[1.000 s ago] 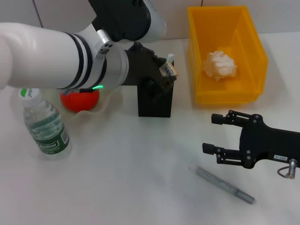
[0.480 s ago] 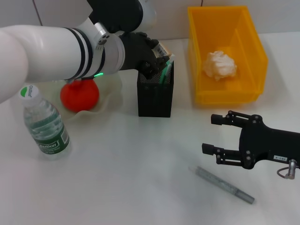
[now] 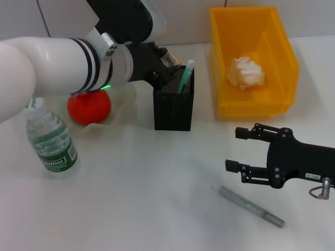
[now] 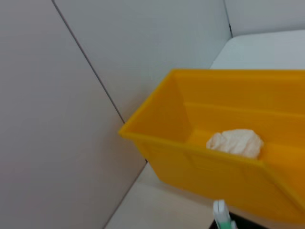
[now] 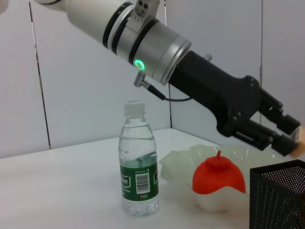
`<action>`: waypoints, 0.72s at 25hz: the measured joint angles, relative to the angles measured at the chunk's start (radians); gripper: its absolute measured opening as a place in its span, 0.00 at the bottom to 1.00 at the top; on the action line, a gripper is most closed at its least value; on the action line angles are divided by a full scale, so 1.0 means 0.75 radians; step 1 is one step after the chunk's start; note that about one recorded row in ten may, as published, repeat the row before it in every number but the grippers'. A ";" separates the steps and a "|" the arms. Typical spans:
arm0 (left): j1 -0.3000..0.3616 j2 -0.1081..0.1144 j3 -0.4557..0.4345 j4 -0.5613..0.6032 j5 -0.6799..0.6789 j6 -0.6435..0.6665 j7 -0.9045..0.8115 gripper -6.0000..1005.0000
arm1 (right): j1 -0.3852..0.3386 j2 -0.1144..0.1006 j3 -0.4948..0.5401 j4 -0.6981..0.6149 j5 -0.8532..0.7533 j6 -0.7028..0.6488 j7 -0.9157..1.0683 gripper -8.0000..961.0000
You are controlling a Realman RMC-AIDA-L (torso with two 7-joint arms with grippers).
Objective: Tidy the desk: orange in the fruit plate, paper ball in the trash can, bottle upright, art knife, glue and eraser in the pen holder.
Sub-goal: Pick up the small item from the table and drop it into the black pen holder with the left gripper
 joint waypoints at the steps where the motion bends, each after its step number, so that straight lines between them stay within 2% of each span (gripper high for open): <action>1: 0.000 0.000 0.000 0.000 0.000 0.000 0.000 0.39 | 0.000 0.000 0.000 0.000 0.000 0.000 0.000 0.80; 18: 0.002 0.000 0.024 -0.057 -0.007 -0.030 0.013 0.40 | -0.004 0.002 0.000 0.000 0.014 -0.005 0.001 0.80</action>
